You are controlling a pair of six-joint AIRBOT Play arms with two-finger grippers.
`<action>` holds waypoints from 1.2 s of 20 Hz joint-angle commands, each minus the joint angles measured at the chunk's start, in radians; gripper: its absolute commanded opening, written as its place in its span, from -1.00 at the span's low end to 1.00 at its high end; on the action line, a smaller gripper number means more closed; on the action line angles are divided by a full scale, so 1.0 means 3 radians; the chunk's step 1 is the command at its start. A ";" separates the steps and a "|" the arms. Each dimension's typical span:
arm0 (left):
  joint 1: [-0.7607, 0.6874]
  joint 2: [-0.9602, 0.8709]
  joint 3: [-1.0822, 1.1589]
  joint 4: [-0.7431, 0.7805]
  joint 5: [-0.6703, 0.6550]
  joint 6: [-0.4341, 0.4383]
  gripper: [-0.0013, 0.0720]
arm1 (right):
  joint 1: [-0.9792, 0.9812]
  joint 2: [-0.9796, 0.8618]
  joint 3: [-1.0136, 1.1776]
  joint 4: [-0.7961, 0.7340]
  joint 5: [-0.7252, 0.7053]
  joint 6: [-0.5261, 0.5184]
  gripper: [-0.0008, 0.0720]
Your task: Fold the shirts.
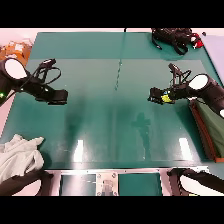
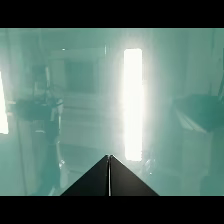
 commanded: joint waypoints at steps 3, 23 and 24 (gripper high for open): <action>-0.0001 0.0019 0.0003 0.0066 -0.0014 -0.0029 -0.91 | 0.0004 -0.0003 -0.0001 0.0000 0.0001 0.0001 -0.94; 0.0017 0.1007 -0.2118 0.2296 -0.1049 -0.0983 1.00 | 0.0004 -0.0003 -0.0001 0.0000 0.0001 0.0000 -0.94; 0.0017 0.1007 -0.2220 0.2294 -0.1013 -0.0964 1.00 | 0.0004 -0.0003 -0.0001 0.0000 0.0001 0.0001 -0.94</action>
